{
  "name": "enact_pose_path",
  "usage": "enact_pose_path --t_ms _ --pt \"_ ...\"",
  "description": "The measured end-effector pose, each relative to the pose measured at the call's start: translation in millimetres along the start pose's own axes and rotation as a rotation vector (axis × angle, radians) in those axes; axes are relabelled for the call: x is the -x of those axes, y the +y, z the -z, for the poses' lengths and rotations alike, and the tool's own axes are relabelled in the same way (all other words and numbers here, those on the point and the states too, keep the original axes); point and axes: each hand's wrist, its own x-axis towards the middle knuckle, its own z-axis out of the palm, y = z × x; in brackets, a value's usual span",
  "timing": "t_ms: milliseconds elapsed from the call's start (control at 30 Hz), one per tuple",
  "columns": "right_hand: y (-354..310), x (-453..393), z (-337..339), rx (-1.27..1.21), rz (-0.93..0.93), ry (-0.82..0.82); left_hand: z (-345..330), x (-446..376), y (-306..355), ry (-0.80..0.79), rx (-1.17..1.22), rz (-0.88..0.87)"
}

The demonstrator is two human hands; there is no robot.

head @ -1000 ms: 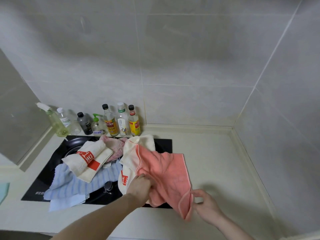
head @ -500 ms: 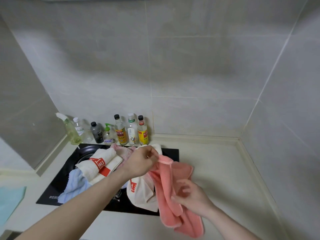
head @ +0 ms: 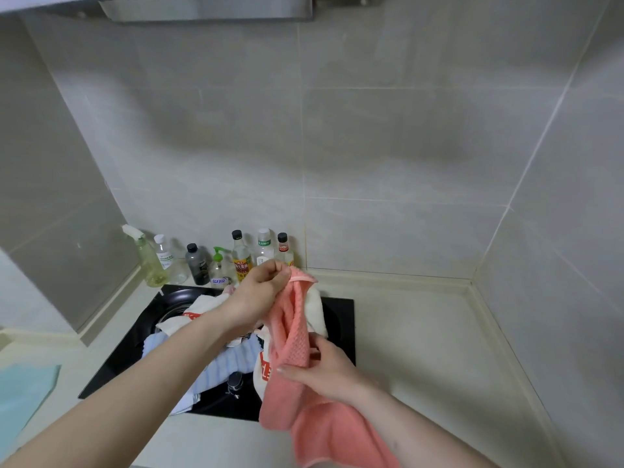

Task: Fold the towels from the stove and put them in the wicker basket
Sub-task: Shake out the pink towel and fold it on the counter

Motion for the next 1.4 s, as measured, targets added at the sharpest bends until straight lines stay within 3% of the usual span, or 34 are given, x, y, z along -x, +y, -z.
enact_pose_path --t_ms 133,267,433,633,767,1033,1133,1300,1400 --pt "-23.8 0.4 -4.3 0.019 0.04 0.013 6.1 0.3 24.8 -0.072 0.101 -0.028" --pt "-25.7 -5.7 16.6 0.028 0.117 0.123 29.3 -6.9 33.9 0.041 -0.055 -0.156" --pt "-20.3 -13.5 62.3 0.087 0.227 0.301 55.3 -13.6 31.8 0.139 -0.184 -0.179" --pt "-34.0 -15.5 88.8 0.184 0.303 0.404 63.1 -12.0 38.3 0.022 -0.347 -0.203" --pt "-31.2 -14.8 112.8 0.285 0.311 0.408 82.7 -23.6 28.3 -0.052 -0.644 -0.203" --pt "-30.9 -22.9 154.9 0.463 0.2 0.302 85.6 -42.6 17.3 -0.04 -0.766 -0.151" --pt "-42.5 -23.5 167.3 0.423 0.206 0.356 80.6 -47.7 25.7 -0.06 -0.637 -0.134" --pt "-66.1 -22.2 187.8 0.042 0.265 0.471 74.5 -57.1 41.0 -0.022 -0.442 -0.169" --pt "-67.1 -28.9 194.9 -0.101 0.27 0.477 62.5 -63.5 47.9 -0.041 -0.451 -0.191"
